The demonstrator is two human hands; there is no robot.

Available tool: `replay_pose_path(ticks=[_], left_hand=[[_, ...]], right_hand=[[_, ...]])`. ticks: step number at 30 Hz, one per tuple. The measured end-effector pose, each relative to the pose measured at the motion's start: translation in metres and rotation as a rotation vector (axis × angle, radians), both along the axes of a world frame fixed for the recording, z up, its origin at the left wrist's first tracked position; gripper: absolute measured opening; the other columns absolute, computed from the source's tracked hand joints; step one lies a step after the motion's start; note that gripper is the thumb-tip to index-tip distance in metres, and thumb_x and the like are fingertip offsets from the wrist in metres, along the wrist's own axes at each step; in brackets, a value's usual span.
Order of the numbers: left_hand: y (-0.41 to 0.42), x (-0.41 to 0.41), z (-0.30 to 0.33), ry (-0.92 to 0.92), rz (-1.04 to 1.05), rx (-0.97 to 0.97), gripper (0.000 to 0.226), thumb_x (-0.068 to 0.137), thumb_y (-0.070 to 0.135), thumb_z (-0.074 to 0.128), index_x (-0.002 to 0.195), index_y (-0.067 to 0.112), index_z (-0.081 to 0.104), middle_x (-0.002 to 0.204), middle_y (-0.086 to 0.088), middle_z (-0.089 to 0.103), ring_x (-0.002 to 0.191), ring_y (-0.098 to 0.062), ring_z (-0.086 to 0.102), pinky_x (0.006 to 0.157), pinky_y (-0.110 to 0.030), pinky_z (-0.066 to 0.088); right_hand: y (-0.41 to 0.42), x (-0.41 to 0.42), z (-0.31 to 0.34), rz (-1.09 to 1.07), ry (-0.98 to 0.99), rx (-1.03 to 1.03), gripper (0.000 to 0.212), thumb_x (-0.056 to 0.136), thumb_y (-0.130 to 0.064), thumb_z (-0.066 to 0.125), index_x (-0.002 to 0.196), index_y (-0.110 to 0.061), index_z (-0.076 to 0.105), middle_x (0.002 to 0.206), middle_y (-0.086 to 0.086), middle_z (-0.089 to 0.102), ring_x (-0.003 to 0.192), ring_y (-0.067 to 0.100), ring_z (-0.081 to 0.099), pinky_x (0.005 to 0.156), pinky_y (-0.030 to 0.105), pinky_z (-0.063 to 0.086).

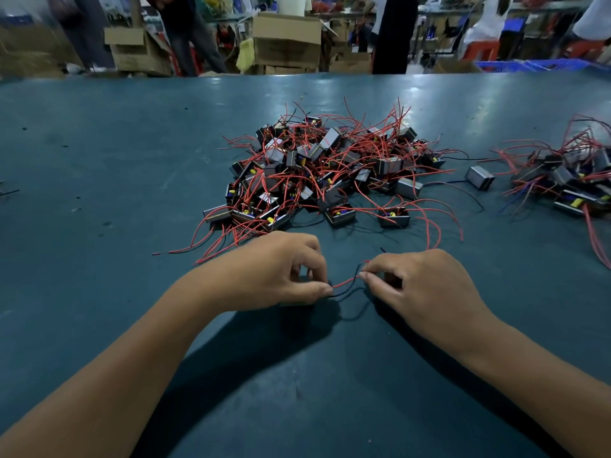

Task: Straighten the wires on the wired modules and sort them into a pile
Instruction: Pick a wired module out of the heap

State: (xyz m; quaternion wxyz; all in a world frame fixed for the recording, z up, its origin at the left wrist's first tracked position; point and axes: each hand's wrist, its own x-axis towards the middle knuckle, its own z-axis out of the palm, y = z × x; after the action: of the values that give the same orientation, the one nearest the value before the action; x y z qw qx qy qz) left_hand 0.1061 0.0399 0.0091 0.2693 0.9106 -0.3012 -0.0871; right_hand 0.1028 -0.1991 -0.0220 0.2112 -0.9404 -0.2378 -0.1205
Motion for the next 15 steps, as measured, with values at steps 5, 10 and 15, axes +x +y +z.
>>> replay_pose_path(ticks=[5, 10, 15], left_hand=[[-0.012, -0.003, -0.005, 0.03, -0.045, -0.015, 0.013, 0.09, 0.037, 0.073, 0.088, 0.025, 0.077, 0.101, 0.015, 0.065, 0.075, -0.01, 0.06, 0.067, -0.021, 0.046], [-0.007, 0.0, -0.008, -0.001, 0.029, 0.007, 0.011, 0.092, 0.033, 0.07, 0.088, 0.024, 0.075, 0.084, 0.013, 0.067, 0.073, -0.007, 0.062, 0.063, -0.014, 0.042], [0.003, 0.003, -0.008, -0.015, 0.039, 0.009, 0.007, 0.089, 0.026, 0.071, 0.09, 0.032, 0.071, 0.09, 0.014, 0.066, 0.08, -0.013, 0.063, 0.074, -0.032, 0.051]], right_hand=[[-0.004, 0.002, 0.001, 0.056, 0.01, 0.073, 0.017, 0.092, -0.038, 0.064, 0.096, -0.028, 0.077, 0.083, -0.003, 0.076, 0.078, 0.023, 0.07, 0.069, 0.039, 0.052], [-0.031, 0.018, 0.02, -0.03, -0.093, 0.437, 0.012, 0.095, -0.021, 0.065, 0.085, -0.024, 0.071, 0.061, -0.012, 0.063, 0.053, 0.005, 0.055, 0.054, 0.014, 0.038], [-0.041, 0.028, 0.021, -0.062, -0.019, 0.419, 0.014, 0.095, -0.013, 0.06, 0.094, -0.022, 0.07, 0.071, -0.01, 0.069, 0.057, 0.009, 0.059, 0.056, 0.019, 0.045]])
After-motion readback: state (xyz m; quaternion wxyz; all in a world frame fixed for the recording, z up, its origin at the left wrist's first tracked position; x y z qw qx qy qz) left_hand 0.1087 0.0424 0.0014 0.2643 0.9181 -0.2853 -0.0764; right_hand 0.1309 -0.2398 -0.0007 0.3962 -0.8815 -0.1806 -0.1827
